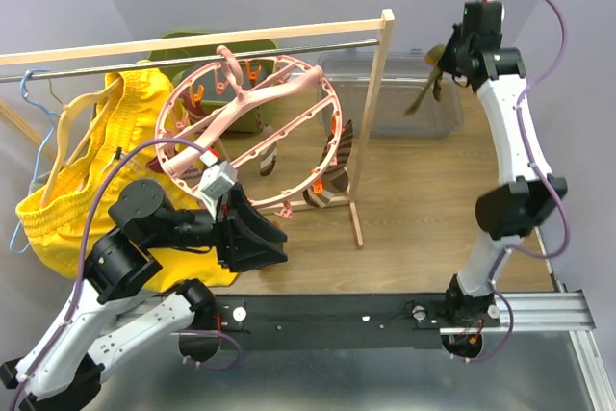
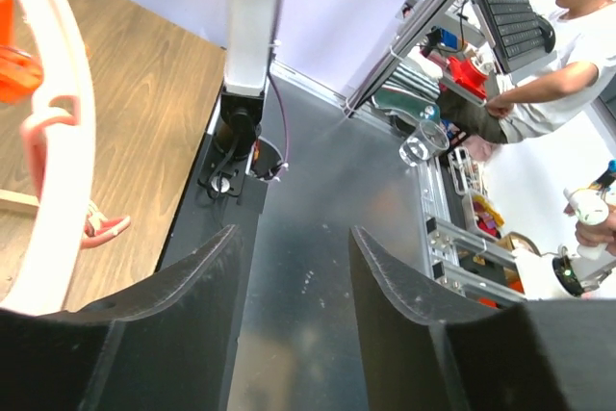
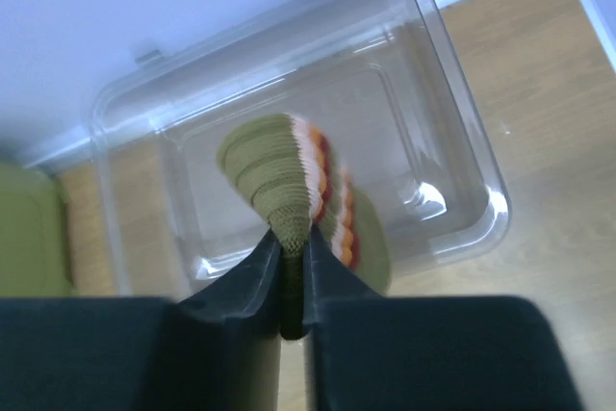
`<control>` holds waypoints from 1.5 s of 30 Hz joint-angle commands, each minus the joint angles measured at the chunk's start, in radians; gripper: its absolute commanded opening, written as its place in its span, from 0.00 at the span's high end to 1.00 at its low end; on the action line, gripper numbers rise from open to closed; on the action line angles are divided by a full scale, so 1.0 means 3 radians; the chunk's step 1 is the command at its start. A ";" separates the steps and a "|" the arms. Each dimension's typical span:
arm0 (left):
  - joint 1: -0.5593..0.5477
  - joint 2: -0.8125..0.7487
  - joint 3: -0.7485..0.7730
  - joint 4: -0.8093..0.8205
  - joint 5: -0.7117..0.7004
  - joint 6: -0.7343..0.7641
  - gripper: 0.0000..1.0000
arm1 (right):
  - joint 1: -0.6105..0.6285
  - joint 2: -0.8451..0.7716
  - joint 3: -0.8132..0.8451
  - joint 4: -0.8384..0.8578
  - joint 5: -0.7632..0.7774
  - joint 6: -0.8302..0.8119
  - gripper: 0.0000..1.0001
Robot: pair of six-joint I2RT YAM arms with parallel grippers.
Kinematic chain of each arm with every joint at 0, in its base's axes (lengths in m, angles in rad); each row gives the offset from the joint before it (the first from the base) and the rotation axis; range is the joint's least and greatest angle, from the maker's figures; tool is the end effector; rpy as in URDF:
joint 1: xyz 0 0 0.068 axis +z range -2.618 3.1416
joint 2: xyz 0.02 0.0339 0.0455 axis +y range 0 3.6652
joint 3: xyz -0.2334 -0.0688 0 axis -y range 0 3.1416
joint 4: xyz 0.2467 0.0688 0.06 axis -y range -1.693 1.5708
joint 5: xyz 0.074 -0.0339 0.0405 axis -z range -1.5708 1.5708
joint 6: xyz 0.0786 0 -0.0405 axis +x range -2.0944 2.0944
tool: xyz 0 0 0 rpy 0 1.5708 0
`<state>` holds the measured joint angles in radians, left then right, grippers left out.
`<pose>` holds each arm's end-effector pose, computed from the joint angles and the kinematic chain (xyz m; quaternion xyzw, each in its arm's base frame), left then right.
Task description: Remove the socks clipped to the hanger
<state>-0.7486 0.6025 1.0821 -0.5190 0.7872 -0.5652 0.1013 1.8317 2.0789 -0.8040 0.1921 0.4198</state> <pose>0.0707 -0.1417 0.4077 0.3256 0.6386 -0.6098 0.3380 0.4323 0.0289 0.3777 0.1840 0.8518 0.0435 0.4886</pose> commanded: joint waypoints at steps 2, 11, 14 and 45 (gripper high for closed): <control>-0.0005 -0.0157 0.0054 -0.0172 -0.0226 0.0002 0.45 | -0.0062 0.0908 0.1342 -0.0776 -0.0180 -0.0106 0.24; -0.0005 -0.0122 0.0126 -0.0315 -0.0400 0.0191 0.45 | 0.0020 -0.0203 -0.0633 -0.0358 -0.0497 -0.0009 0.03; -0.0005 -0.0111 0.0131 -0.0295 -0.0451 0.0263 0.45 | 0.0188 -0.0893 -0.1467 -0.0153 -0.0594 0.0007 0.03; -0.0005 -0.0423 0.0284 0.0073 -0.0998 -0.0023 0.55 | 0.3301 -0.2614 -0.3397 0.1022 -0.0826 0.0978 0.06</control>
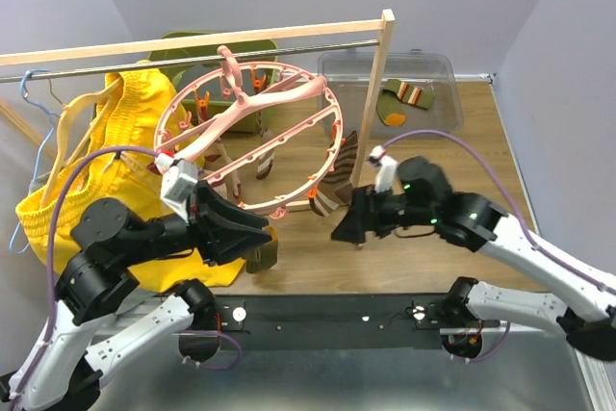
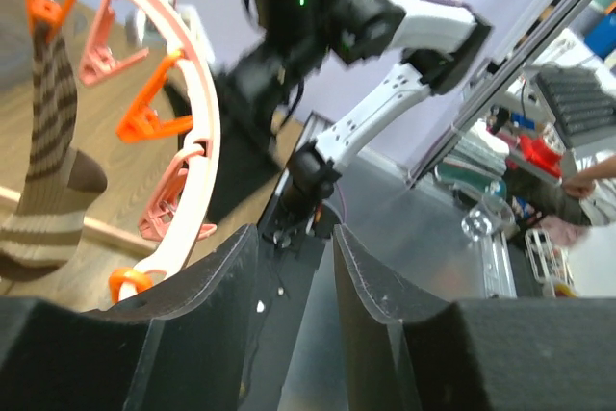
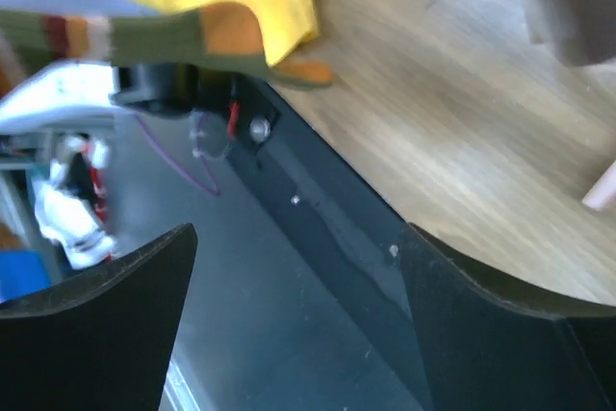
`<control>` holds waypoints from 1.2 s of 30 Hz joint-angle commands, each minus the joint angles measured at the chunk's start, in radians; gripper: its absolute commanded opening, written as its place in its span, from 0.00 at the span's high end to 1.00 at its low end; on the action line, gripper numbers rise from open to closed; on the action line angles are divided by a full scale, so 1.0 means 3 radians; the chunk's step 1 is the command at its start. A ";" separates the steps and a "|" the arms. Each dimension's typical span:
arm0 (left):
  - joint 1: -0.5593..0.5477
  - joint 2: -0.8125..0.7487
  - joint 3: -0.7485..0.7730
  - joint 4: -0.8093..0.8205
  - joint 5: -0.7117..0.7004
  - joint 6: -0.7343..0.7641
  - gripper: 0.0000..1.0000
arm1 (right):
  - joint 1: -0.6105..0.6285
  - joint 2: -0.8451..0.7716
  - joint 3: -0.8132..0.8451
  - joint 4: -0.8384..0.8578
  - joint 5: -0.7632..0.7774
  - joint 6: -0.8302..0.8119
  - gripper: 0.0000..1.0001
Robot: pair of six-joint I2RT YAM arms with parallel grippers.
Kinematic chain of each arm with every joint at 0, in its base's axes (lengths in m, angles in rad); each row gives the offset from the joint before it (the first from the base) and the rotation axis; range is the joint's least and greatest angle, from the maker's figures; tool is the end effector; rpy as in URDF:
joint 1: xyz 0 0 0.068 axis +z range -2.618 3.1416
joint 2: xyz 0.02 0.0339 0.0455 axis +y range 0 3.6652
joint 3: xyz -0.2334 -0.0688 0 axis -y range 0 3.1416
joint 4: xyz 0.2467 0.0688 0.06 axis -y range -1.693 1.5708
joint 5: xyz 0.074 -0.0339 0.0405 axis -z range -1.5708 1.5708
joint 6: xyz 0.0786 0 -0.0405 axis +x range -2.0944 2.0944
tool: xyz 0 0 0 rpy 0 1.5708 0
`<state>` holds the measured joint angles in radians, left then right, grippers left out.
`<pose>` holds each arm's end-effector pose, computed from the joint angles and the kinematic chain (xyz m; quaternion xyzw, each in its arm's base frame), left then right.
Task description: Remove the socks clipped to the hanger
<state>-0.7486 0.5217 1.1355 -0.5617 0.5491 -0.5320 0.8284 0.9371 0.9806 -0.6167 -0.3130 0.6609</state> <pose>0.0641 -0.1155 0.4283 0.2671 0.6375 -0.5668 0.4483 0.1516 0.2011 0.2916 -0.1469 0.8581 0.4209 0.2547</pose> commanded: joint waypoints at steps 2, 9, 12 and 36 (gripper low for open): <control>-0.0005 -0.0230 0.0122 0.0241 -0.0271 -0.0165 0.55 | 0.1184 0.0410 0.0249 0.0577 0.1169 0.0231 0.06; -0.0005 -0.0292 0.0270 0.0190 -0.0348 -0.0098 0.56 | 0.2252 0.0828 0.0274 0.1467 0.2238 0.0001 0.03; -0.0005 -0.0317 0.0321 0.0088 -0.0465 -0.0012 0.58 | 0.2582 0.1155 0.0555 0.1610 0.2801 -0.0214 0.01; -0.0005 -0.0251 0.0281 -0.0444 -0.0491 0.0290 0.44 | 0.2776 0.1407 0.0986 0.1631 0.3540 -0.0265 0.75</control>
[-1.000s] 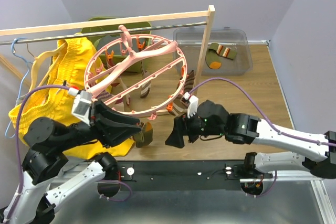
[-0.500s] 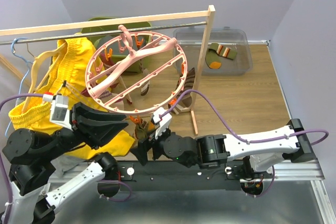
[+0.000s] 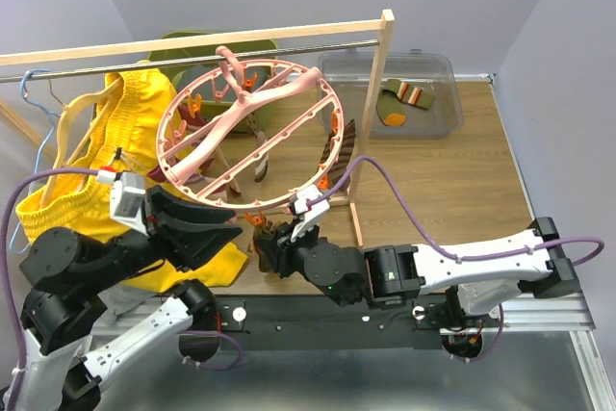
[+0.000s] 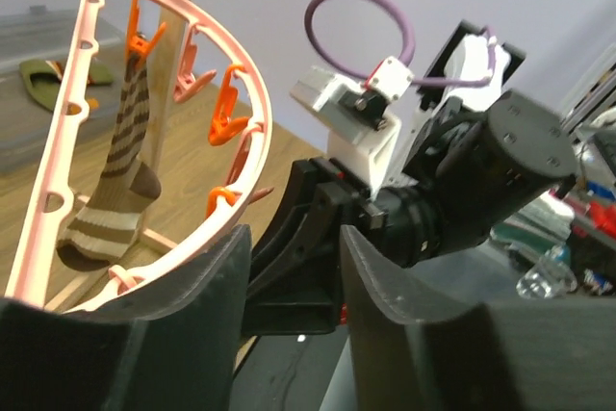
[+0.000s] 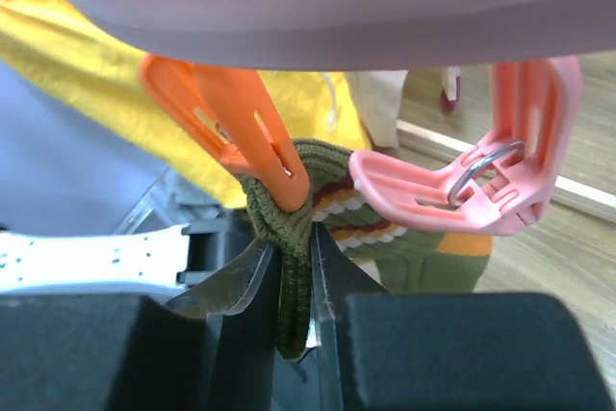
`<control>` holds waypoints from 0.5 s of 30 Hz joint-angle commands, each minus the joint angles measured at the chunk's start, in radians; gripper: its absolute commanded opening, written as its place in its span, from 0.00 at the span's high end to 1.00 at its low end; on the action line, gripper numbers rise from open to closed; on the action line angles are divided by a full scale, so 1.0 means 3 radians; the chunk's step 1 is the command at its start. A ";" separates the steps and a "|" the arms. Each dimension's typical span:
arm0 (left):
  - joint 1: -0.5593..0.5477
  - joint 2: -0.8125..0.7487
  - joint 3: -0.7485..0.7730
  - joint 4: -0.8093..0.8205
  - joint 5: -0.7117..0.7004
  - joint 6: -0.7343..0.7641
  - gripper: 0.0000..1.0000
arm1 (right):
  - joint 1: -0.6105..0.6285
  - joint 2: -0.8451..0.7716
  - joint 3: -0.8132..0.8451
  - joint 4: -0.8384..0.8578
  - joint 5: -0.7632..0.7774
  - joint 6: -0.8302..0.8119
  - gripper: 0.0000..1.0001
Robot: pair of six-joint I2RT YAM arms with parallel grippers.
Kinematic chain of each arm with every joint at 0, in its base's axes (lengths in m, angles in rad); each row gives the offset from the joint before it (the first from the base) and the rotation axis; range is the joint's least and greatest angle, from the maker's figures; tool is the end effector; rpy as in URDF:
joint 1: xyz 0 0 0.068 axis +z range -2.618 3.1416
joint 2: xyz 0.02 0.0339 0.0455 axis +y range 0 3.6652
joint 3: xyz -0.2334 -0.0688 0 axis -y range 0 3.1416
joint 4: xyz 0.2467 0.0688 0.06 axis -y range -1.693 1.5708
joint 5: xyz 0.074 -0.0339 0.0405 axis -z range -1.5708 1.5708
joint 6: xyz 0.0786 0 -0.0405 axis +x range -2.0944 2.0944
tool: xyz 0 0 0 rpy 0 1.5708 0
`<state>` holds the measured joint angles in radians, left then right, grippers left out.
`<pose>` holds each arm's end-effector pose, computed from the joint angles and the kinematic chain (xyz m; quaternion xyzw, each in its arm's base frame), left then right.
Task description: Remove the socks clipped to the hanger
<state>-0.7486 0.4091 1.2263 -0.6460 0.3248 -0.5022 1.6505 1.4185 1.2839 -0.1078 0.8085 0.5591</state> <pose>0.0395 -0.0709 0.4526 0.2009 0.6156 -0.5264 0.5511 0.0279 0.3650 0.3398 -0.1685 0.7446 0.3672 0.5313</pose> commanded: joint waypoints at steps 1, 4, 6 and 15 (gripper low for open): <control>-0.0005 0.0129 -0.0063 -0.0107 0.0394 0.0196 0.42 | 0.0036 -0.0233 -0.0035 -0.0106 -0.0286 0.0090 0.76; -0.0005 0.0119 -0.0257 0.0077 0.0680 0.0115 0.37 | 0.0036 -0.0341 -0.0005 -0.0243 -0.0639 0.0115 0.79; -0.0005 0.0073 -0.0334 0.0164 0.0768 0.0033 0.35 | 0.0036 -0.0362 0.0132 -0.0341 -0.0888 0.0120 0.79; -0.0005 -0.0147 -0.0421 0.0522 0.0963 -0.0100 0.30 | 0.0036 -0.0546 0.0343 -0.0444 -0.1309 0.0320 0.97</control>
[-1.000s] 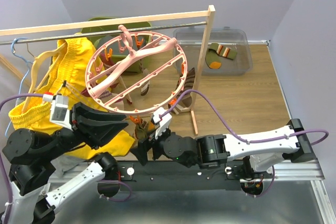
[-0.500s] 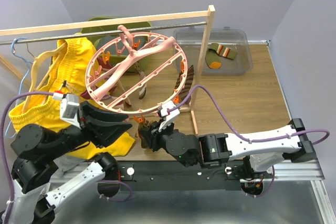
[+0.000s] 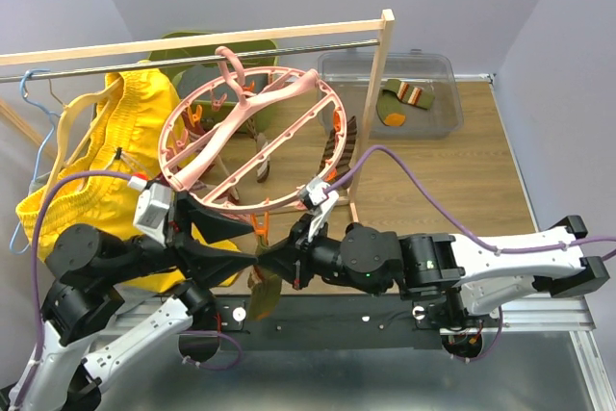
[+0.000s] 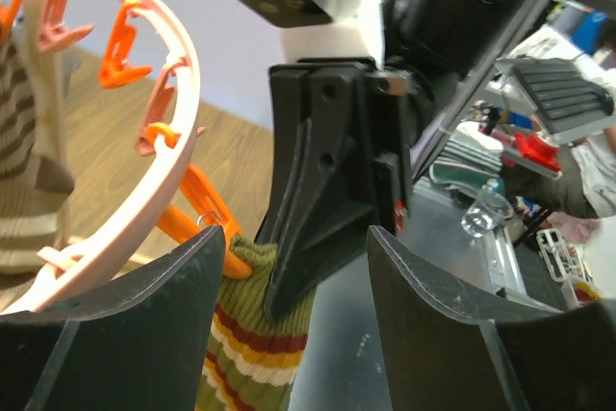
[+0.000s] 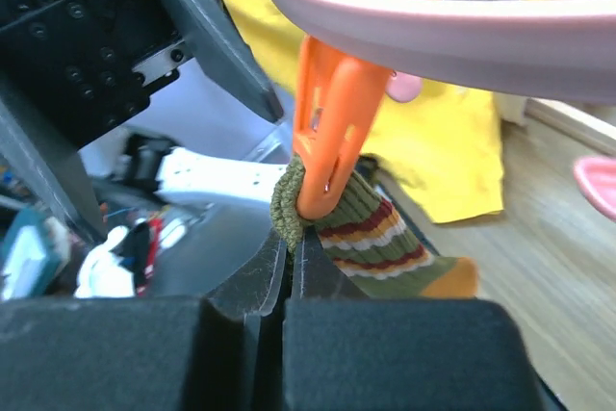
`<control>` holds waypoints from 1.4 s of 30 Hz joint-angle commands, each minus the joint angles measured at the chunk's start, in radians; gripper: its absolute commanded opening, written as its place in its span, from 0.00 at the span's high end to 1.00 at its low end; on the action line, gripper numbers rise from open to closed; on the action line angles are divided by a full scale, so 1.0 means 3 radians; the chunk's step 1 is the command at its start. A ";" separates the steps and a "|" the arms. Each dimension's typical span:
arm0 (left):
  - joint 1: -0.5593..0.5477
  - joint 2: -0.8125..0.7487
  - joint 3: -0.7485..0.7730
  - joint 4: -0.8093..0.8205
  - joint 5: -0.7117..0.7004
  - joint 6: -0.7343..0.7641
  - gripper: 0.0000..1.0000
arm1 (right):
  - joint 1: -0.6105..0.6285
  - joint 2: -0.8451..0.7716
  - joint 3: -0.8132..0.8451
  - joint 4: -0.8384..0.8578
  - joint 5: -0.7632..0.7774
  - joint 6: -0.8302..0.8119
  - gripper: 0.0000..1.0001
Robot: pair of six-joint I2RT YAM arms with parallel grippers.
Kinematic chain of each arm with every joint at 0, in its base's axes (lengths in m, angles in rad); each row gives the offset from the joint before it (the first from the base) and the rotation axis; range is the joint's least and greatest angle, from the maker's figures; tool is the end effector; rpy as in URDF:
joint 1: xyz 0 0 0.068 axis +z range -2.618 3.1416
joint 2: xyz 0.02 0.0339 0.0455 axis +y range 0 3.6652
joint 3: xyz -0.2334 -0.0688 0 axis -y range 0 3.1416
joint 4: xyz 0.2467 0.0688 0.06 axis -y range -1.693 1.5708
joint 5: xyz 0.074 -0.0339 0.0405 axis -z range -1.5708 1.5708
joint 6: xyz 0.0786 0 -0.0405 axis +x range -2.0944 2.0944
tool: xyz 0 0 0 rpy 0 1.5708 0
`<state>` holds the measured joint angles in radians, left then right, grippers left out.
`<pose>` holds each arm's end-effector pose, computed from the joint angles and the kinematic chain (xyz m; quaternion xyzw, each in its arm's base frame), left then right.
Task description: Remove the socks clipped to the hanger
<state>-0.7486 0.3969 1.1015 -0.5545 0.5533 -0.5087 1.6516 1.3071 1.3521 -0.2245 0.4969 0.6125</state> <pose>0.0401 -0.0936 0.4303 0.2807 0.5980 -0.5729 0.4851 0.0096 0.3456 0.3843 -0.2326 0.7241 0.4822 0.4348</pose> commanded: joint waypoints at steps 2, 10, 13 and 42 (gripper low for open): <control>-0.0005 -0.0132 -0.0005 0.0202 0.0206 -0.0089 0.30 | 0.0032 -0.0210 0.0151 0.0002 -0.0291 0.0132 0.97; -0.0005 -0.0208 -0.0113 0.0176 0.0390 -0.0201 0.23 | 0.0032 -0.0185 0.0330 0.0119 -0.0240 0.0198 0.97; -0.0005 -0.0290 -0.0200 0.0247 0.0375 -0.0308 0.20 | 0.0032 -0.0139 0.0401 0.0160 -0.0235 0.0239 0.97; -0.0005 -0.0219 -0.0512 0.0227 0.0508 -0.0294 1.00 | 0.0032 -0.0302 -0.0135 0.0299 -0.0153 0.0816 0.57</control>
<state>-0.7486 0.3099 0.9390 -0.4744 0.7040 -0.6121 1.6550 1.2484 1.3258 -0.0372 0.4263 0.7940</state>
